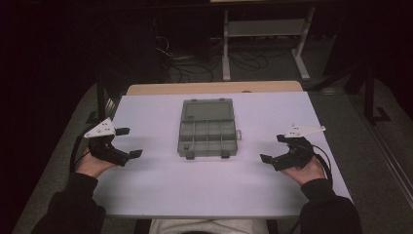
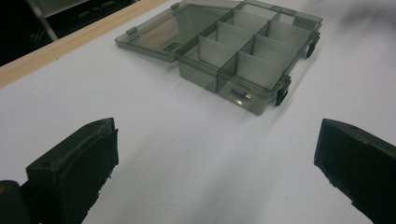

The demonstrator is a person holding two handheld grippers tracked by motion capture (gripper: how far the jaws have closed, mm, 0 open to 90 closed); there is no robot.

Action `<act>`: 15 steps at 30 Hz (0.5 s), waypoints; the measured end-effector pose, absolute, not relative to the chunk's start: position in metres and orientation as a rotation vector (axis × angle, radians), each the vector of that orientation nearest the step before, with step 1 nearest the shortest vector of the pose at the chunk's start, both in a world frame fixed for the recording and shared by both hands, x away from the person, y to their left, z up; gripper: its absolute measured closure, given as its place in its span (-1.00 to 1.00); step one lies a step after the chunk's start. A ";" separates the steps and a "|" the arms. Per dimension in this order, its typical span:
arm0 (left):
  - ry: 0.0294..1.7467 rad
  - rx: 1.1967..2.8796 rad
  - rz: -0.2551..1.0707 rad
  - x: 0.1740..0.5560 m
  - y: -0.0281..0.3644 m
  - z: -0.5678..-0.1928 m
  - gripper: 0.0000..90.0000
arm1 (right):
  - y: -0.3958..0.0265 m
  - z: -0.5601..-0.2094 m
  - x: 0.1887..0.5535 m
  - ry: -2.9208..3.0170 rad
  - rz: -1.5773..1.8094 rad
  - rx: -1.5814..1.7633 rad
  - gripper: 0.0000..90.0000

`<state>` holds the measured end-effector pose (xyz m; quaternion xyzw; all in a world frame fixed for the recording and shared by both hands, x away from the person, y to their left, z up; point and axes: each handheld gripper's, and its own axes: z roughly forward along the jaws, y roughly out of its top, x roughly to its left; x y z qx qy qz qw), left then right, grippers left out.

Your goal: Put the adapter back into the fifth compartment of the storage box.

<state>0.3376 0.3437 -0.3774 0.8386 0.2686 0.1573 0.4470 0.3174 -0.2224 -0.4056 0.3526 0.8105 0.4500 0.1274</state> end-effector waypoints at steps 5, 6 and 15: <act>0.699 2.051 0.386 0.336 0.354 -0.382 -1.00 | -0.222 -0.406 0.317 2.359 1.308 1.027 -1.00; 0.700 2.048 0.388 0.336 0.355 -0.382 -1.00 | -0.222 -0.406 0.317 2.359 1.308 1.027 -1.00; 0.728 2.027 0.403 0.329 0.361 -0.386 -1.00 | -0.222 -0.406 0.317 2.361 1.301 1.020 -1.00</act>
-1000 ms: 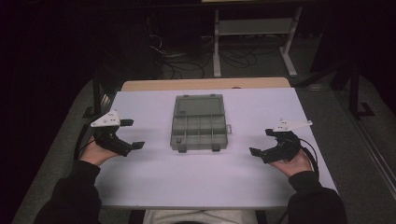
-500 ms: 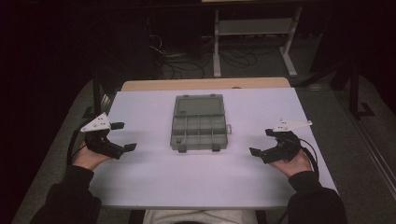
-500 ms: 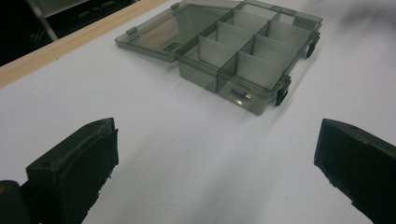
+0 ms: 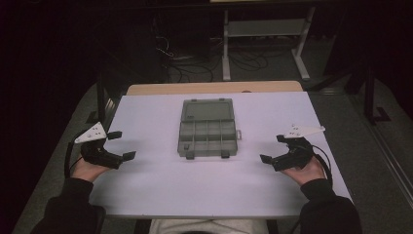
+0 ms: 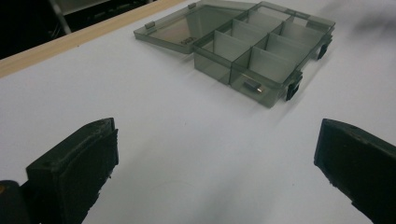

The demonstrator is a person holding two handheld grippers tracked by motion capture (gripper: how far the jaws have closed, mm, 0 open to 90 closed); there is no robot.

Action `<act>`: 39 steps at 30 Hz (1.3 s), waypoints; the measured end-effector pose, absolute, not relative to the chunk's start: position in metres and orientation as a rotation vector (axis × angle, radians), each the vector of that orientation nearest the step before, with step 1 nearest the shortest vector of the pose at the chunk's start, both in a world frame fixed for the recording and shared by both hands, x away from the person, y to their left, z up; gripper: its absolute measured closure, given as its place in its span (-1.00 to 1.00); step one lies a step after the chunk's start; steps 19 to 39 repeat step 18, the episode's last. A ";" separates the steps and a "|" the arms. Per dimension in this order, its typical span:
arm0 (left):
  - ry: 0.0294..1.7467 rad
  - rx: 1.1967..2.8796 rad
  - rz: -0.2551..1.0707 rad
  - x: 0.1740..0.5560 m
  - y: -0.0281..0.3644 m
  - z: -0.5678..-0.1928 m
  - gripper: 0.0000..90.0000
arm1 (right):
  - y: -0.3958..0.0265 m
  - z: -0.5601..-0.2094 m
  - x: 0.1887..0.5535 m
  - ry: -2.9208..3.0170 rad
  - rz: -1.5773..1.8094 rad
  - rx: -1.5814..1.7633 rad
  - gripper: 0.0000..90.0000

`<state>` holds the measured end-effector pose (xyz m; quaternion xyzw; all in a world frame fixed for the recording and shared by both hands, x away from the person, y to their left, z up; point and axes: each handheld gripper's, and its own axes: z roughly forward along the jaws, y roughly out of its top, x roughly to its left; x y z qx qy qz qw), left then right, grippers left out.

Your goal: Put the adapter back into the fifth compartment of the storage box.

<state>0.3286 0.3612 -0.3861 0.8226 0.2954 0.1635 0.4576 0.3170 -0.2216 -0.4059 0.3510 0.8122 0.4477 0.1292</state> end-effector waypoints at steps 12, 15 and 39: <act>0.771 2.014 0.440 0.321 0.374 -0.393 -1.00 | -0.222 -0.406 0.316 2.360 1.301 1.022 -1.00; 0.790 2.001 0.455 0.319 0.381 -0.395 -1.00 | -0.222 -0.406 0.316 2.360 1.300 1.025 -1.00; 0.807 1.979 0.460 0.318 0.385 -0.395 -1.00 | -0.222 -0.406 0.316 2.358 1.300 1.026 -1.00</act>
